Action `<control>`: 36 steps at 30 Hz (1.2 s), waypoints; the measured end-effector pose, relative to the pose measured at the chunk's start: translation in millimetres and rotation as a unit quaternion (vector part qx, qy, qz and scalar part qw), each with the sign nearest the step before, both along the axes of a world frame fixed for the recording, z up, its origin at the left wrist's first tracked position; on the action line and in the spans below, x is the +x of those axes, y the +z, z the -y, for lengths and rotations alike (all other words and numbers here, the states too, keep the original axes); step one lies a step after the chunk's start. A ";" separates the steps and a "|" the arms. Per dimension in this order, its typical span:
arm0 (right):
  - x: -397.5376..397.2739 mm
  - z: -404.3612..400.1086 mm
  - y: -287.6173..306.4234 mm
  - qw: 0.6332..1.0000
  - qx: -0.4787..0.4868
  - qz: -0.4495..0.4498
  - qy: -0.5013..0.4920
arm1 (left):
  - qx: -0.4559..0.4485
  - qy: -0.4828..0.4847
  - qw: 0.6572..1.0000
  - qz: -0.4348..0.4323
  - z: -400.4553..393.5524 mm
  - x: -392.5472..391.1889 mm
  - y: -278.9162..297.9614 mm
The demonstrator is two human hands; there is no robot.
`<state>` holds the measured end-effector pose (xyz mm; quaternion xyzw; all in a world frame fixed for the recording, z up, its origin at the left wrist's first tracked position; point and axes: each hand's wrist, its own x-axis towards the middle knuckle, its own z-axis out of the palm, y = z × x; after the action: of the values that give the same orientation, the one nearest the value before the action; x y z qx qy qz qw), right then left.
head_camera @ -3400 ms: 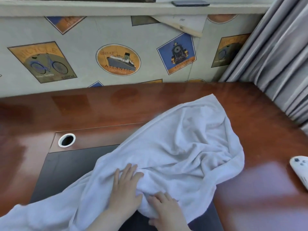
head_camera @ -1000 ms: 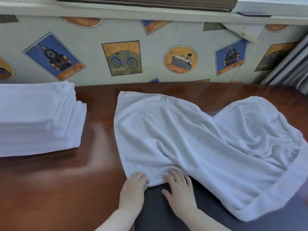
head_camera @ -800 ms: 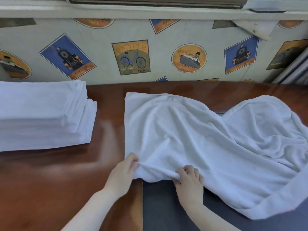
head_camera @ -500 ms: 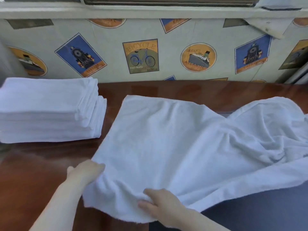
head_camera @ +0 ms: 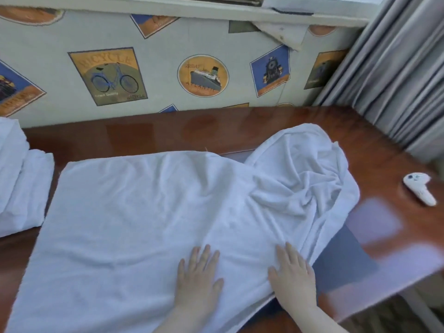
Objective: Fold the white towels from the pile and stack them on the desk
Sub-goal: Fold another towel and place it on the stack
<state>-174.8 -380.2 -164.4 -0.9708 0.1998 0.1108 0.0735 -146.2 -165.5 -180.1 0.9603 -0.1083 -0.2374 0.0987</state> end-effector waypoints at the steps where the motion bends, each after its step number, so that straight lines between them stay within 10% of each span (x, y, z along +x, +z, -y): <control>1: -4.7 8.2 -0.3 1.000 0.026 -0.001 -0.008 | 0.027 0.020 0.999 0.003 -0.7 5.1 -3.1; 10: 40.5 136.5 19.1 0.955 0.193 0.168 -0.151 | 0.053 0.110 0.991 0.050 117.3 46.0 11.7; 19: 82.7 277.6 13.5 0.971 -0.114 0.054 0.203 | -0.118 -0.027 0.992 0.046 292.9 53.7 21.9; 25: 43.5 253.6 25.2 0.932 0.153 -0.100 0.313 | -0.252 0.076 0.957 0.125 342.8 95.6 42.6; 31: 84.8 284.5 22.7 0.939 0.321 0.022 0.118 | -0.120 0.033 0.992 0.001 349.6 115.7 25.8; 33: 112.8 316.7 16.7 0.967 0.230 0.109 0.027 | -0.049 0.015 0.998 -0.022 349.6 111.9 16.0; 36: 134.4 327.8 -5.8 0.985 0.131 0.009 0.109 | 0.008 0.010 1.000 -0.001 353.8 106.0 8.4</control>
<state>-40.4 -708.1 -170.2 -0.9697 0.0759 0.1341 0.1895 -40.2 -519.4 -171.7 0.9618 -0.0966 -0.2385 0.0934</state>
